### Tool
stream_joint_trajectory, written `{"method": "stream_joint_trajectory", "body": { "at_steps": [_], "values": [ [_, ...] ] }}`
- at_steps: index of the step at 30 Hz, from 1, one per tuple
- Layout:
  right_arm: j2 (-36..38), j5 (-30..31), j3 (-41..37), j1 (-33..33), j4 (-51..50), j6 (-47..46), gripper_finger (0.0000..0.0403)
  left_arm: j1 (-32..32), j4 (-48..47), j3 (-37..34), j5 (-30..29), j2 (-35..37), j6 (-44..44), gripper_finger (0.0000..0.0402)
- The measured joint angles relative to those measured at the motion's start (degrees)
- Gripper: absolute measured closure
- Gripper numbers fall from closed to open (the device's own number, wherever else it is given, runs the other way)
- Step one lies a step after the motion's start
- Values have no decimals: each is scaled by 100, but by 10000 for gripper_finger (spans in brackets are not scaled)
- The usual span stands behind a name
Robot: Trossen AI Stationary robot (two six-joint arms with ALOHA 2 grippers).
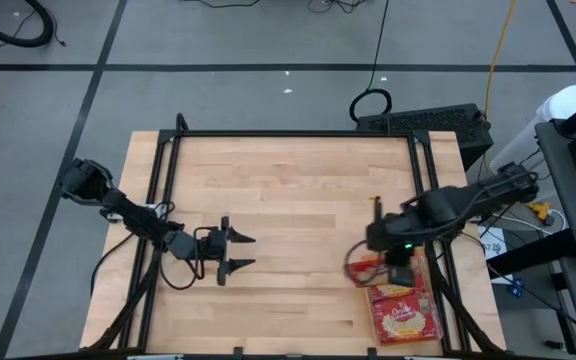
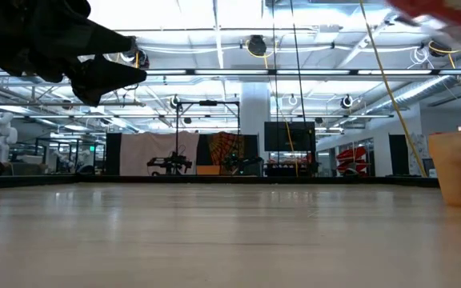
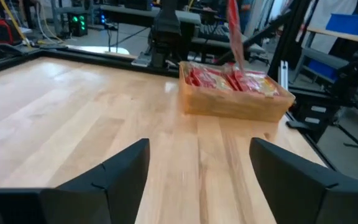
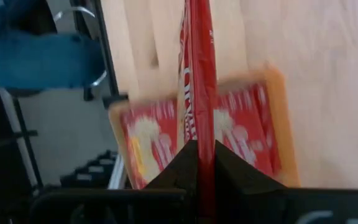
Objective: Sort popcorn bags into baskets
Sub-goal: Put the popcorn pack into the orange bin
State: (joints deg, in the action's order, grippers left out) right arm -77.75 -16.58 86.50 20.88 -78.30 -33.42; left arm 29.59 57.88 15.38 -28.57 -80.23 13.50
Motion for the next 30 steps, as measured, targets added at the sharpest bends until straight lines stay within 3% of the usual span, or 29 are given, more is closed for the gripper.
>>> {"method": "stream_joint_trajectory", "body": {
  "at_steps": [4,9,15,19,30],
  "values": [
    [445,301,-129,217,-511,-9,389,17,-71,0,2,-2,41,142],
    [953,452,-668,432,-336,-299,396,17,-72,0,0,-2,120,161],
    [1374,441,-1687,669,703,-492,393,17,-74,0,0,-2,15,173],
    [1578,94,-2377,737,1421,-503,393,-5,-72,0,-1,-2,35,174],
    [2181,-23,-3582,737,2185,-793,392,-5,-72,0,-103,-2,168,174]
  ]
}}
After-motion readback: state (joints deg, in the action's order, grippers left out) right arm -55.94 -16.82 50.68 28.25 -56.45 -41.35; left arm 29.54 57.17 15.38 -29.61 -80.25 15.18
